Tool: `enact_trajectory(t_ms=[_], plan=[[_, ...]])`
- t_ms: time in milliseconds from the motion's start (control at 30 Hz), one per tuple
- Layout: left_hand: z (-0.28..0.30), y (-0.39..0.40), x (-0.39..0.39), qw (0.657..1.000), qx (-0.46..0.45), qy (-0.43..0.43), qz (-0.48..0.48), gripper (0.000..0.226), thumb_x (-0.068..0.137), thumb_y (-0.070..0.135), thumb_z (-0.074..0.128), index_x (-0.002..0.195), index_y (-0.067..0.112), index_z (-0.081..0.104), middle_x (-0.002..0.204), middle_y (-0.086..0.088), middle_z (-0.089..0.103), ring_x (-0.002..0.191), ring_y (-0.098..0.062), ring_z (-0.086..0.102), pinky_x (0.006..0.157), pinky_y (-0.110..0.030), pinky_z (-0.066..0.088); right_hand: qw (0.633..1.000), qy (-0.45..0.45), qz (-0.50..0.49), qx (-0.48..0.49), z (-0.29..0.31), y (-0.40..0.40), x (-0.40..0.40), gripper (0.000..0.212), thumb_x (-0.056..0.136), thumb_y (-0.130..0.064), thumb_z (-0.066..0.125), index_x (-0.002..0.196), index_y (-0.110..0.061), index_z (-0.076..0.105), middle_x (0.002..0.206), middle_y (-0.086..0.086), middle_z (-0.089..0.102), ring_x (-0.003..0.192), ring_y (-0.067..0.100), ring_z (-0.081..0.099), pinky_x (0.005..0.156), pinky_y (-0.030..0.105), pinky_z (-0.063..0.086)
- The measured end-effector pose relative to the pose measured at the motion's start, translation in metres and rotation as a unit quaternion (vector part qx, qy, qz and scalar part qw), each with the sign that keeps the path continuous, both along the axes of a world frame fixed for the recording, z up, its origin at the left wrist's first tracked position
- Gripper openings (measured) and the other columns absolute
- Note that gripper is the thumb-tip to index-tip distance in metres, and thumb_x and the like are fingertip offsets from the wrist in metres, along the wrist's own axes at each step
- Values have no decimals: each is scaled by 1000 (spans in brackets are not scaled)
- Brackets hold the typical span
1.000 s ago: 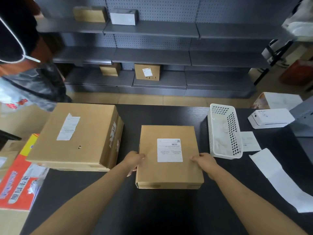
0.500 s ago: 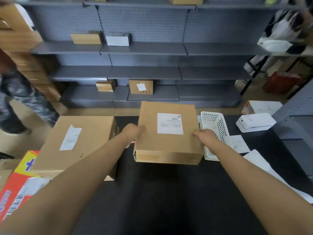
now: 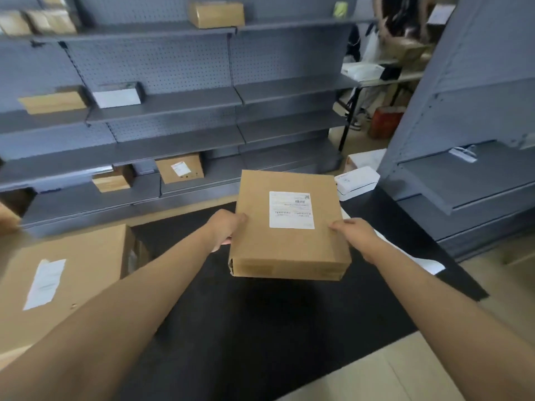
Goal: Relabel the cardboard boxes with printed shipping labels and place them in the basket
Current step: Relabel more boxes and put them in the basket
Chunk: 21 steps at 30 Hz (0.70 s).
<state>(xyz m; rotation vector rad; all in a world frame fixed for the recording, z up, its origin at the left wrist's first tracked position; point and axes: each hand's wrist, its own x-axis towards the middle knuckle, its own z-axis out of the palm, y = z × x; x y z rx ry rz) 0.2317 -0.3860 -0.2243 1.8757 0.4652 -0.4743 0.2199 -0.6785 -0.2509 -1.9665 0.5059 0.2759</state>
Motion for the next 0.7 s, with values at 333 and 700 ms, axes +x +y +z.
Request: enact_trajectory(t_ms=[333,700], plan=[[8,-230,-44,981,10,-13,-196,37,94,31,56,123,9,53,119,-7,60,107,-27,58,96,-43,47,988,-2,-150,30,9,-212,-140,24,88,-30,65,102,-11,61,106,5,65,90,21,64,75,33,50],[-28,-504,-114,915,-26,-16,-402,20,92,29,56,102,11,60,110,-10,65,98,-26,62,79,-38,53,917,6,-398,24,-5,-414,-318,16,86,-23,66,87,-10,56,78,-1,60,66,9,56,49,16,43]])
